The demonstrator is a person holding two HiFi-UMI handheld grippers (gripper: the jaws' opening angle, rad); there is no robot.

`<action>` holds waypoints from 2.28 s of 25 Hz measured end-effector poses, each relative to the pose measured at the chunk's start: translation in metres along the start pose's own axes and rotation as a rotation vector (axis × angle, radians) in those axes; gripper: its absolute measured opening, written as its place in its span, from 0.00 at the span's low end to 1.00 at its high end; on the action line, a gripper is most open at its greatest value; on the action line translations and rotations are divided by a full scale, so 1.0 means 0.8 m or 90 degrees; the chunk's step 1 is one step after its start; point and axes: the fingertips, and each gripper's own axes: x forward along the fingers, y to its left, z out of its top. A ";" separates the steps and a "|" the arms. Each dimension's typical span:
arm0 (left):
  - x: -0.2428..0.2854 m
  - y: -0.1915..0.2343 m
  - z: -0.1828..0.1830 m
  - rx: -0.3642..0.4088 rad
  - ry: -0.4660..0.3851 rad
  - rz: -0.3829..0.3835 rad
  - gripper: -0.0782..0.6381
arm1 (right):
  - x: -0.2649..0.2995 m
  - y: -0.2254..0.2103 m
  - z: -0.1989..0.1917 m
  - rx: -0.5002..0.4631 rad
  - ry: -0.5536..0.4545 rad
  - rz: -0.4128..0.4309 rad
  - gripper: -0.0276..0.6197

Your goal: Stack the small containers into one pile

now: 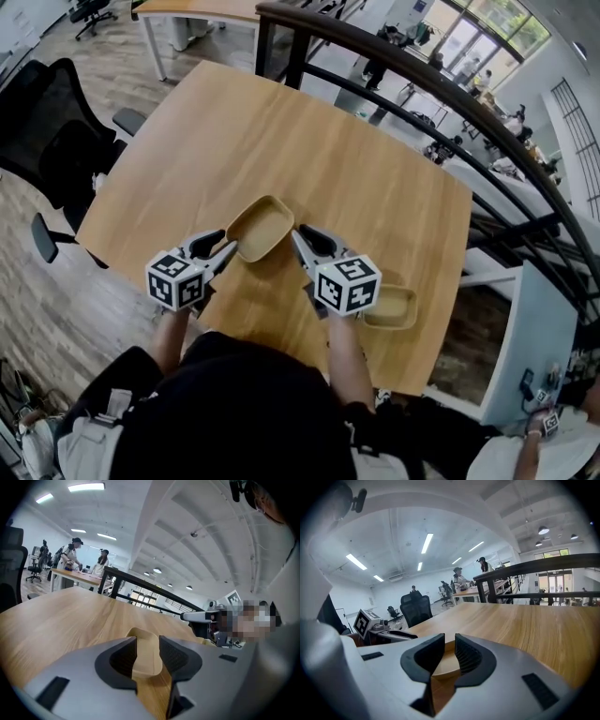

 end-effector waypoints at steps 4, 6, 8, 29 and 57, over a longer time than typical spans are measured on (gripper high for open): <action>0.000 0.034 -0.013 -0.016 0.025 -0.001 0.31 | 0.037 -0.004 -0.005 0.009 0.020 -0.013 0.14; 0.003 0.044 -0.019 -0.021 0.040 -0.005 0.32 | 0.049 -0.009 -0.006 0.011 0.029 -0.021 0.14; 0.006 0.048 -0.022 -0.024 0.053 -0.009 0.33 | 0.055 -0.016 -0.008 0.012 0.038 -0.030 0.15; 0.039 0.067 -0.064 -0.068 0.113 -0.021 0.36 | 0.118 -0.083 -0.075 0.038 0.165 -0.069 0.25; 0.050 0.062 -0.061 -0.034 0.173 -0.041 0.21 | 0.088 -0.096 -0.096 0.082 0.170 -0.139 0.12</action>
